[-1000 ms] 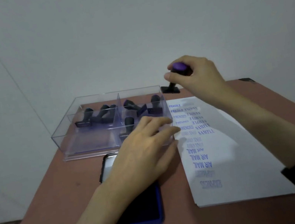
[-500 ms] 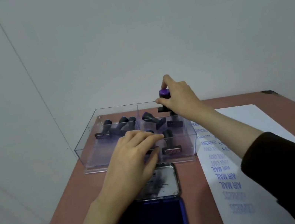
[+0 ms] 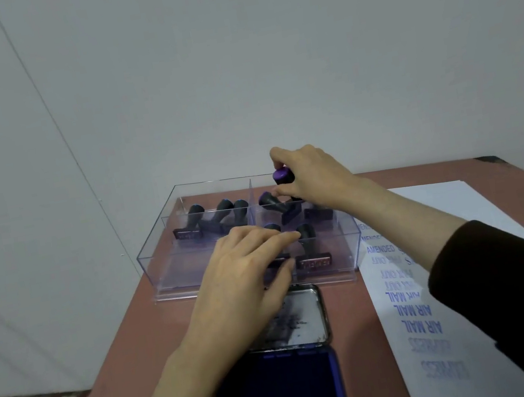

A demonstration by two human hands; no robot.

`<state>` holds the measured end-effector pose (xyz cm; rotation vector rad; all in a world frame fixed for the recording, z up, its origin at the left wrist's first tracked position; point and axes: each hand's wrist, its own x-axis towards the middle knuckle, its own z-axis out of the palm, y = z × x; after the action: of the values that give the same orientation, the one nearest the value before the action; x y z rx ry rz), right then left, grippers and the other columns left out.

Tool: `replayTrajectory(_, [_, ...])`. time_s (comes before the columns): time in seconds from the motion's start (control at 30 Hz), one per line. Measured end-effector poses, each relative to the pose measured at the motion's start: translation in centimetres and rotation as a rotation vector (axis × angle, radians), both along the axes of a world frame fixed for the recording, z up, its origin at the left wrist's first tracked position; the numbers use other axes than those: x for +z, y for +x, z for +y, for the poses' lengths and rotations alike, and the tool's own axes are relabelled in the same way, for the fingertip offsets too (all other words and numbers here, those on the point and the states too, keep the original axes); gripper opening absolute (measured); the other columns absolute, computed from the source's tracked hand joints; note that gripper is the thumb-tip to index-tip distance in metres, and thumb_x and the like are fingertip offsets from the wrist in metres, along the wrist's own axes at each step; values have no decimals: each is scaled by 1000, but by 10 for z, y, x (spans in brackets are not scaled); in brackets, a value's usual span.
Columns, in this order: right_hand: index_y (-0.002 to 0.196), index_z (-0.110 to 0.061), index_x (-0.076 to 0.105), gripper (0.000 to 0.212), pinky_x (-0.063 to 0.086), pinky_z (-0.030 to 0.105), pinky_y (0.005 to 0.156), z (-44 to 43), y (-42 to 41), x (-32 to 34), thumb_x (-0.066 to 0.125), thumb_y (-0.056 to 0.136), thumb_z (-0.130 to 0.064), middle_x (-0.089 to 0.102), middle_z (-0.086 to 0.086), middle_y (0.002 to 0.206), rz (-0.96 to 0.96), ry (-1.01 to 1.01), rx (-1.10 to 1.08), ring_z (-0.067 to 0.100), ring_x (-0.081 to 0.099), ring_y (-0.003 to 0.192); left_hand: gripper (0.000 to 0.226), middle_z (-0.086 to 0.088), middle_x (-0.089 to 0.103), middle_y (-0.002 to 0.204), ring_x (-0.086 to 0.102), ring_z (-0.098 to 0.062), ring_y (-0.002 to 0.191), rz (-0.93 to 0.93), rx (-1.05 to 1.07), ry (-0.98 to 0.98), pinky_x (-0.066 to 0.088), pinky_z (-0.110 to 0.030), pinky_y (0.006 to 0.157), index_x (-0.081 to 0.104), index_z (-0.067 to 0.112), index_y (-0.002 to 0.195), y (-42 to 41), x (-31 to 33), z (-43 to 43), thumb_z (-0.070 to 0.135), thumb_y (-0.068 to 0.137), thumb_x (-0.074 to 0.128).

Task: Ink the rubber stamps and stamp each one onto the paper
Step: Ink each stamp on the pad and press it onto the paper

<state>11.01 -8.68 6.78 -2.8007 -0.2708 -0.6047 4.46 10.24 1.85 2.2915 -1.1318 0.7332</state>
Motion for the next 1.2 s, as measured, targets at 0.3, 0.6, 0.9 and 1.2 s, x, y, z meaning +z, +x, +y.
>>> replayTrajectory(0.3, [79,-11,52,36,33,26,51,-1,9,-2,73,77,-40,48,1,72,124,208,-51,20,47,68,35,11,64,101,49,-11,99,19,1,0,35,-24,84,63,23,115,0,-1,0,33,84,49])
replayTrajectory(0.6, [53,-6,42,52,27,27,45,3,6,8,66,83,-41,39,3,55,318,36,-171,17,36,50,36,10,64,101,48,-11,98,26,4,1,35,-23,84,63,22,115,-1,1,-1,34,84,48])
replayTrajectory(0.9, [90,0,68,25,55,39,76,7,8,10,68,81,-22,65,13,93,312,-51,-179,28,63,83,38,10,65,101,48,-10,98,39,9,6,33,-21,85,63,22,116,-3,2,-1,35,84,47])
replayTrajectory(1.2, [100,-11,63,25,35,30,69,-6,-5,30,65,82,-29,62,9,101,159,-312,-380,26,49,84,38,10,64,101,47,-10,98,46,6,8,32,-19,85,63,22,116,-2,2,0,35,85,46])
